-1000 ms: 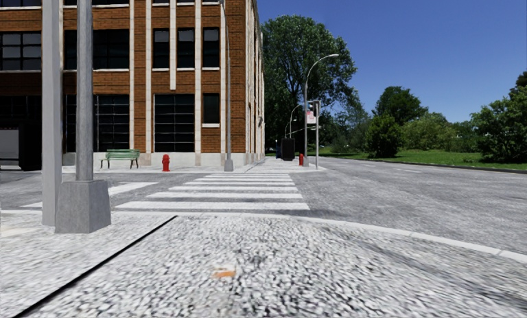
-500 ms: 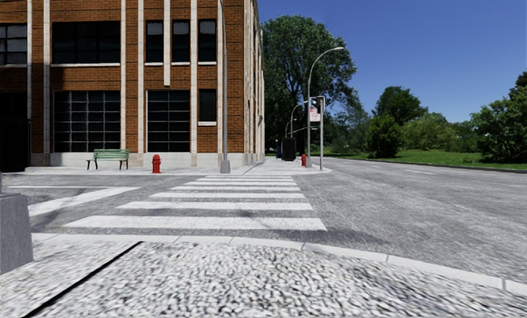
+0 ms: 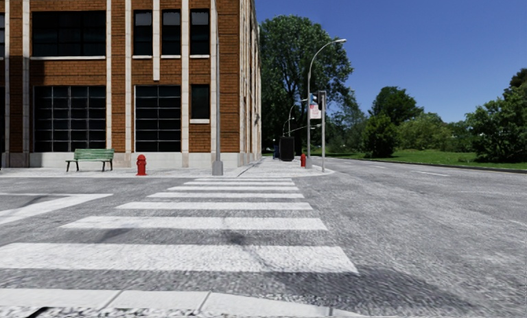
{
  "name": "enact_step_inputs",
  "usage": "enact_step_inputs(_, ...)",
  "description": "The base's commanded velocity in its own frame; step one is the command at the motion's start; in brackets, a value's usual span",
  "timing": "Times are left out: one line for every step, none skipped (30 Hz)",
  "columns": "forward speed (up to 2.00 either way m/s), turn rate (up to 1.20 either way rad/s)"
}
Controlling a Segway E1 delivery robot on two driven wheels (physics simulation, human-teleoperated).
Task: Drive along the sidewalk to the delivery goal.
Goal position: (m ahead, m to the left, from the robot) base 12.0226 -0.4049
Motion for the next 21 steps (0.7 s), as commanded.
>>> enact_step_inputs(2.00, -0.28)
enact_step_inputs(2.00, -0.28)
enact_step_inputs(2.00, -0.28)
enact_step_inputs(2.00, -0.16)
enact_step_inputs(2.00, 0.00)
enact_step_inputs(2.00, 0.00)
enact_step_inputs(2.00, 0.00)
enact_step_inputs(2.00, 0.00)
enact_step_inputs(2.00, 0.00)
enact_step_inputs(2.00, 0.00)
enact_step_inputs(2.00, 0.00)
enact_step_inputs(2.00, 0.00)
enact_step_inputs(2.00, 0.00)
enact_step_inputs(1.95, 0.00)
enact_step_inputs(1.76, 0.00)
enact_step_inputs(1.61, 0.00)
enact_step_inputs(1.61, 0.00)
enact_step_inputs(1.42, 0.00)
enact_step_inputs(1.30, 0.00)
enact_step_inputs(1.22, 0.00)
enact_step_inputs(1.22, 0.00)
